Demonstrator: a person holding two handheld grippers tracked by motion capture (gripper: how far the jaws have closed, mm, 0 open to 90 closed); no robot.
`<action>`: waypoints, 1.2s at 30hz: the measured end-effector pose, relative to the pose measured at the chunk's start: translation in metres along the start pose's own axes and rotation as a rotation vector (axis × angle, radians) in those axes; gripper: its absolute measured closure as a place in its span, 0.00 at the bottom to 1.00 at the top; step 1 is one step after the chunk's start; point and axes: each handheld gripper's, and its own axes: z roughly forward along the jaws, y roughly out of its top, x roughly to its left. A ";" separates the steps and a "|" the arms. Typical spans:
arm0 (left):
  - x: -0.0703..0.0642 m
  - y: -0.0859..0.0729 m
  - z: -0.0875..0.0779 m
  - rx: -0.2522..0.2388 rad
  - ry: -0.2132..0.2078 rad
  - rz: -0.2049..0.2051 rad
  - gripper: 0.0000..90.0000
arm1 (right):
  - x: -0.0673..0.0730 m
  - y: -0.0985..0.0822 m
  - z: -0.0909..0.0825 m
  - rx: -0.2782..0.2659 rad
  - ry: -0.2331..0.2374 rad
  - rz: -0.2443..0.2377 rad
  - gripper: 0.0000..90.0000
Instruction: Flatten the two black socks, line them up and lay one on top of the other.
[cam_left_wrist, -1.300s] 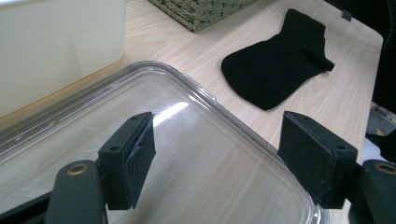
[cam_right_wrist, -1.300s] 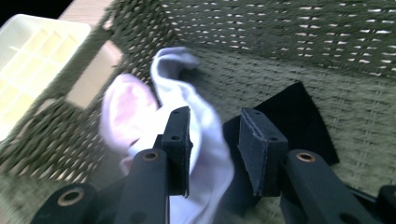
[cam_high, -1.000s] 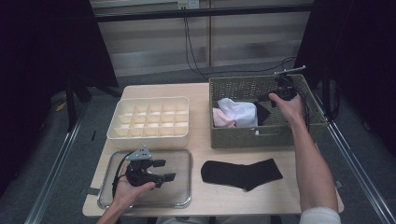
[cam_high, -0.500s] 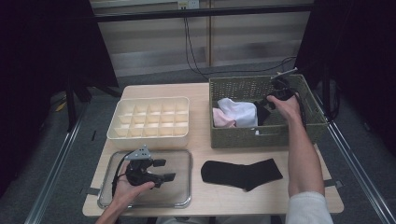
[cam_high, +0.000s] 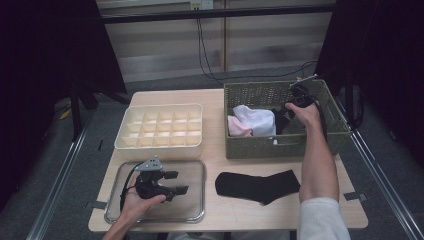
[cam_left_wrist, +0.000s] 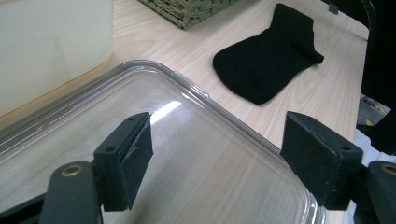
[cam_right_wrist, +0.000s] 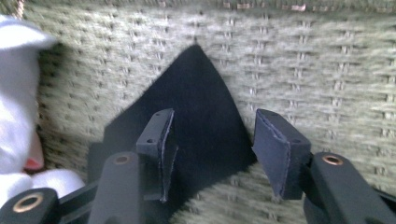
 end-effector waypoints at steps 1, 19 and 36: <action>0.000 0.000 0.000 0.002 -0.020 0.000 0.27 | -0.001 0.000 0.000 -0.002 0.004 0.005 0.53; 0.001 0.001 0.003 0.008 0.008 0.009 0.29 | 0.002 0.000 0.023 0.150 -0.008 -0.020 0.84; 0.004 0.001 0.006 0.029 0.033 0.013 0.29 | 0.015 0.003 -0.011 -0.043 0.166 -0.024 0.95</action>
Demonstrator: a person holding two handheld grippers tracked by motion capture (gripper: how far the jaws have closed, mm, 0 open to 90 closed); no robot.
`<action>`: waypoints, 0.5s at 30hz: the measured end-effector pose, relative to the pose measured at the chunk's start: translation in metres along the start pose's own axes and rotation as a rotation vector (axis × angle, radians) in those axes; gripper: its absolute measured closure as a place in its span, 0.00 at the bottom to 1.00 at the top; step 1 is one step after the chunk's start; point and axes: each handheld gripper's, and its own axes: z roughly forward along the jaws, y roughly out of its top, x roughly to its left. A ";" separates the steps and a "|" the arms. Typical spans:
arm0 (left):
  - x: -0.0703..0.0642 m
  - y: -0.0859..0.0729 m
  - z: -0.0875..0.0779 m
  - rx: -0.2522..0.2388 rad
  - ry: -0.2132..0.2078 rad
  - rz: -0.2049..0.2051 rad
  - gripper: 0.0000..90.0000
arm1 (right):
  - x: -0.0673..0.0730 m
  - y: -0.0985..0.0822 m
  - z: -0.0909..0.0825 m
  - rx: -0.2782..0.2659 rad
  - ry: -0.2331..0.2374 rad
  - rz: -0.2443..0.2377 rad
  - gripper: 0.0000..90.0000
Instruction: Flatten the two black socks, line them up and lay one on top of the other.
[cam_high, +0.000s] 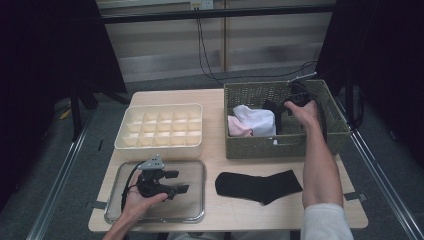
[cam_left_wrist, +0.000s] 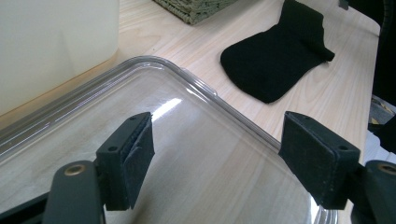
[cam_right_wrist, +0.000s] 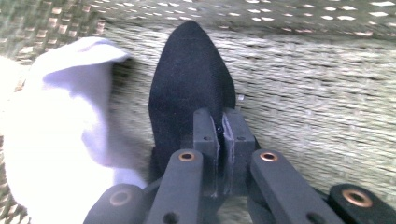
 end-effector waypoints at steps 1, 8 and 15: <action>0.000 0.000 0.000 -0.001 0.001 0.002 0.29 | 0.002 0.000 -0.003 -0.004 -0.006 -0.019 0.95; -0.003 0.000 0.000 -0.001 0.006 0.007 0.28 | 0.016 -0.002 -0.025 -0.072 0.055 -0.034 0.95; -0.002 0.001 0.002 -0.012 0.043 -0.018 0.27 | 0.030 -0.010 -0.043 -0.153 0.120 -0.041 0.95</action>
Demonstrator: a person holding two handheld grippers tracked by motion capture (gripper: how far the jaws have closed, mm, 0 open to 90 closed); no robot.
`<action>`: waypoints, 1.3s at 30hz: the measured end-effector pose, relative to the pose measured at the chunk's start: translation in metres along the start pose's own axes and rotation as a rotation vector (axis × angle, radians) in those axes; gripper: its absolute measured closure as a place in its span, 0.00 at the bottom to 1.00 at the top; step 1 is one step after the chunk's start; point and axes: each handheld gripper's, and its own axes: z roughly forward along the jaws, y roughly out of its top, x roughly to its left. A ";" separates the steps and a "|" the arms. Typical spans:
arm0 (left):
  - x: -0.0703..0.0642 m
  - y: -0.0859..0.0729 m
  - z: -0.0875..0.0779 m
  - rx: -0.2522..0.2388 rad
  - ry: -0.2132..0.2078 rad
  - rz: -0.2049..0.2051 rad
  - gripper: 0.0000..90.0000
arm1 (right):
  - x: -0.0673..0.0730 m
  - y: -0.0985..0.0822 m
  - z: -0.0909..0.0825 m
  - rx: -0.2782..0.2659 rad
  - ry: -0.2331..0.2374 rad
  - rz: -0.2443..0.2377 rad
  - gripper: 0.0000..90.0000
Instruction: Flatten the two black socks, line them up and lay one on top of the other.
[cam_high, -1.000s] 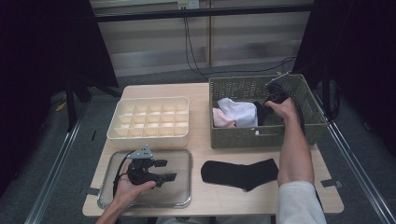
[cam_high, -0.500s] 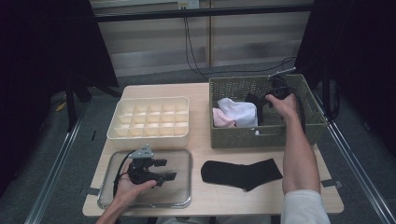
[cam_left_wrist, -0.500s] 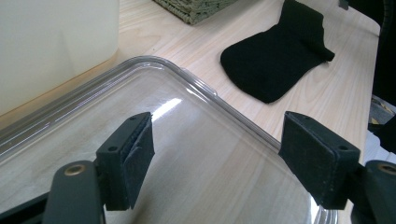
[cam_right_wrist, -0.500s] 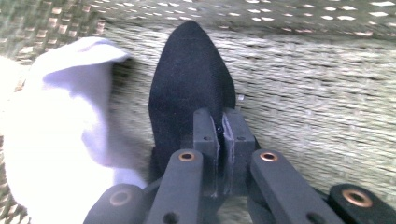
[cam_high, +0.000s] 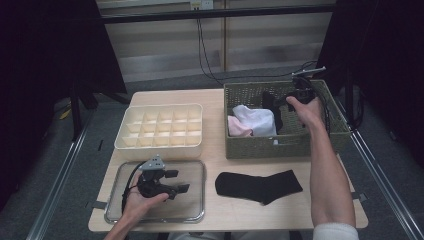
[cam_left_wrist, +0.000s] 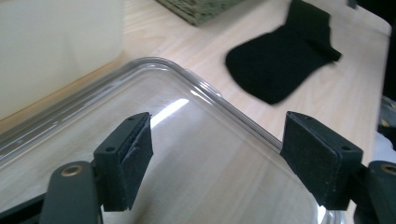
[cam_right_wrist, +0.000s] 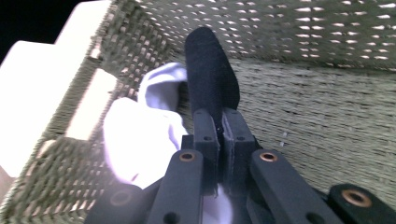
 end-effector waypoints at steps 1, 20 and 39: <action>0.001 0.000 0.000 0.000 0.007 -0.009 0.27 | 0.001 -0.001 -0.001 -0.010 0.009 0.000 0.95; 0.006 0.005 0.005 -0.025 0.028 -0.049 0.24 | 0.022 -0.002 -0.043 -0.167 0.093 -0.048 0.95; 0.002 0.006 0.009 -0.047 0.023 -0.068 0.28 | 0.040 -0.007 -0.075 -0.259 0.183 -0.054 0.95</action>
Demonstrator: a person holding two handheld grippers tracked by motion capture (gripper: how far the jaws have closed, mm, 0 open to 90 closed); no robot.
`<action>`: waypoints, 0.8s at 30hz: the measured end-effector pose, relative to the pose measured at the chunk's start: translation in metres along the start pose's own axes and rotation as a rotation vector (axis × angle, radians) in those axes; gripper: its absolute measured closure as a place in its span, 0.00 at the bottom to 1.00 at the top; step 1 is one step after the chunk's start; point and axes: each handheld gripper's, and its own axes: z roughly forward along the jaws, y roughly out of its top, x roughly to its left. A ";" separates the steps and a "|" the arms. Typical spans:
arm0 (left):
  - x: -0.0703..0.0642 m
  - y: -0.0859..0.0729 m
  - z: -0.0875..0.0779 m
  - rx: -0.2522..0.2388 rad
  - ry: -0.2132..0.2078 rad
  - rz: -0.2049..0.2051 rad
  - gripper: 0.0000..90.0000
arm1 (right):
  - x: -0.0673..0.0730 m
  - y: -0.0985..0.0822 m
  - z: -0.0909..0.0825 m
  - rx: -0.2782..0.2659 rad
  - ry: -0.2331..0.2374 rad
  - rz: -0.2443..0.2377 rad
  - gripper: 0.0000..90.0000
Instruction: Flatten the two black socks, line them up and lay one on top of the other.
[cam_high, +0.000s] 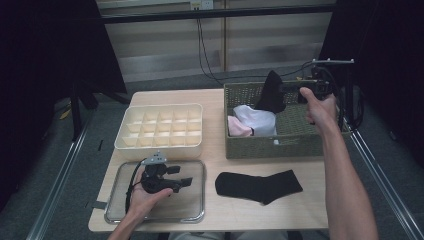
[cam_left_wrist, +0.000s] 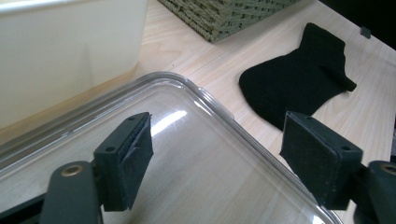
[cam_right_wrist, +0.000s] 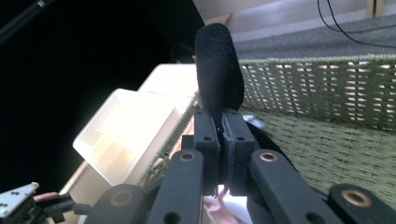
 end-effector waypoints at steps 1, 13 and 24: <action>0.000 0.000 0.000 -0.001 0.002 0.003 0.29 | 0.002 0.000 -0.001 0.006 -0.003 -0.004 0.95; 0.000 0.000 0.002 0.013 0.000 0.002 0.29 | 0.019 0.010 -0.013 -0.033 0.015 -0.034 0.95; -0.001 0.001 -0.002 0.012 0.018 0.017 0.31 | 0.024 0.010 -0.028 -0.064 0.021 -0.055 0.95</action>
